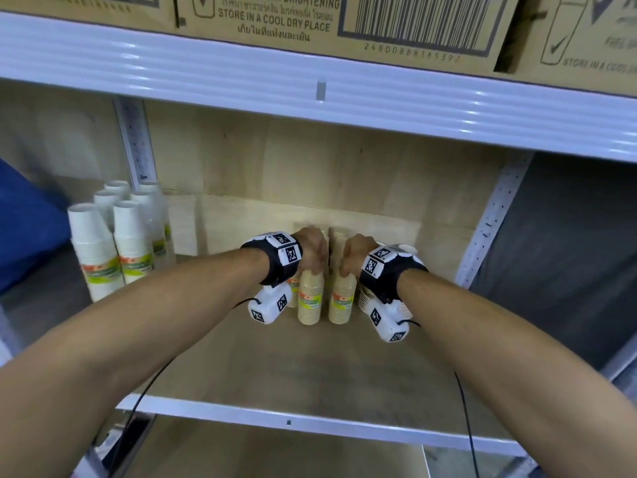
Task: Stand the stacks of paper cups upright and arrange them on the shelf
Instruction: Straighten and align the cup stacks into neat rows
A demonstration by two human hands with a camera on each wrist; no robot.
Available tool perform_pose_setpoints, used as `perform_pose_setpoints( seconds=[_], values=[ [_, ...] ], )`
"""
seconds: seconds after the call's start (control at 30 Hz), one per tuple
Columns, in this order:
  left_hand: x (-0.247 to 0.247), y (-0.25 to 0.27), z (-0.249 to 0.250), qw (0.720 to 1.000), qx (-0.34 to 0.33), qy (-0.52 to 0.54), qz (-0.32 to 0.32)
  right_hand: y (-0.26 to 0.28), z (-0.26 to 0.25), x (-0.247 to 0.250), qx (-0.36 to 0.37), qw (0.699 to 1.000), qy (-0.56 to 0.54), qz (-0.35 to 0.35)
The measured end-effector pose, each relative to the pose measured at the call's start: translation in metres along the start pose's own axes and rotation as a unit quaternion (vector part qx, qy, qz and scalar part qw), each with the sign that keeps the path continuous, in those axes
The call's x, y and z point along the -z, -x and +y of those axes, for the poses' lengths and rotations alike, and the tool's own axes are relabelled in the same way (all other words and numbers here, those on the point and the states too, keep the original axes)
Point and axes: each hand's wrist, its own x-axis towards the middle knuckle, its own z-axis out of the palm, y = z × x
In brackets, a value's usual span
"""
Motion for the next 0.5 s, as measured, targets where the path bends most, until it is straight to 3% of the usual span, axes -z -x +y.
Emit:
perform_pose_setpoints(
  seconds=[0.1, 0.5],
  values=[
    [-0.005, -0.008, -0.002, 1.0, -0.004, 0.022, -0.003, 0.02, -0.002, 0.008, 0.01, 1.0, -0.005, 0.004],
    [-0.009, -0.032, -0.009, 0.999, -0.003, 0.04, -0.028, -0.008, 0.005, -0.007, 0.033, 0.996, -0.056, 0.053]
  ],
)
